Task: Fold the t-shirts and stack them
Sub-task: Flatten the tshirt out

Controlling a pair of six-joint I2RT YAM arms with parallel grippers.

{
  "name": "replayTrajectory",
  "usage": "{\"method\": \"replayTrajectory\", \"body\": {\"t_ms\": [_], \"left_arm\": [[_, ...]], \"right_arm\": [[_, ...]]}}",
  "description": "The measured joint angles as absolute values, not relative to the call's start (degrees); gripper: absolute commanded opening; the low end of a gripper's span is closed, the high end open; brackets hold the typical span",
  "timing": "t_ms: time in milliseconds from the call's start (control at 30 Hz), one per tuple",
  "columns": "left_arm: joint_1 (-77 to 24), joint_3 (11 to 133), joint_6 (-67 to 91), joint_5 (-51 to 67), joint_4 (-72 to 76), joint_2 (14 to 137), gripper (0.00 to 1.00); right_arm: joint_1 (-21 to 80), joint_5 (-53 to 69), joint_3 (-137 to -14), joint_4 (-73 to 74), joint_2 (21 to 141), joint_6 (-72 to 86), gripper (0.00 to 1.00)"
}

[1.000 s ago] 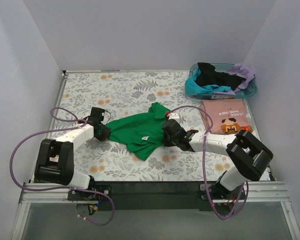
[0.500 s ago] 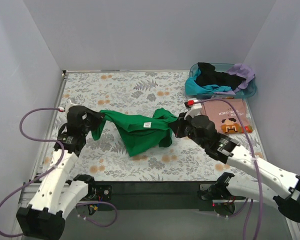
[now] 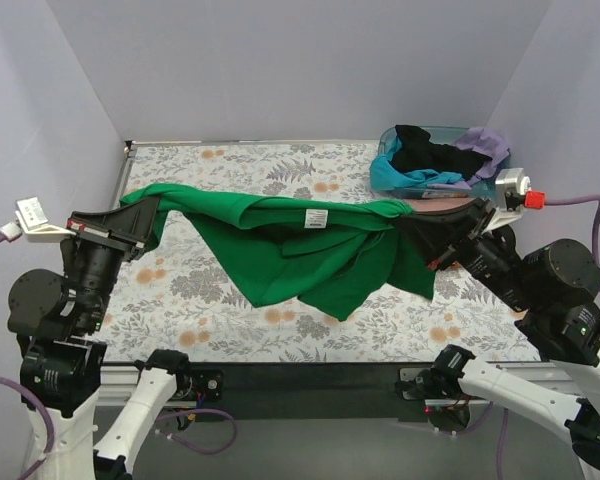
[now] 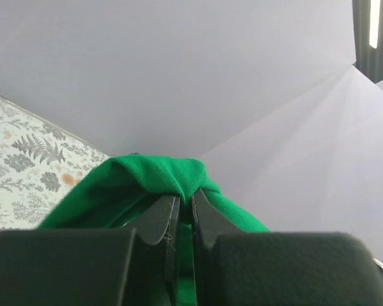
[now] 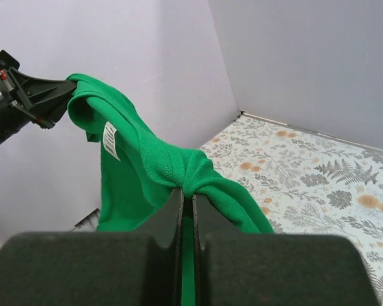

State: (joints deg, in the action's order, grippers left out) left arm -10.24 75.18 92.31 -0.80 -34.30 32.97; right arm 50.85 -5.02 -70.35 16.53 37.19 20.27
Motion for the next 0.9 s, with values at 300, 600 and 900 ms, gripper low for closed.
{"method": "replayTrajectory", "body": {"t_ms": [300,600,900], "left_arm": [[-10.24,61.69,93.03,-0.21,-32.53,32.80,0.00],[-10.11,38.74,95.55,-1.74,-28.01,59.68,0.00],[-8.78,38.09,95.18,-1.10,-23.70,77.30,0.00]], "right_arm": [[50.92,-8.62,-62.65,20.03,39.90,21.54,0.01],[37.52,-8.27,-55.07,17.76,70.52,21.67,0.26],[32.10,-0.43,-64.66,19.05,95.64,15.14,0.84]]}}
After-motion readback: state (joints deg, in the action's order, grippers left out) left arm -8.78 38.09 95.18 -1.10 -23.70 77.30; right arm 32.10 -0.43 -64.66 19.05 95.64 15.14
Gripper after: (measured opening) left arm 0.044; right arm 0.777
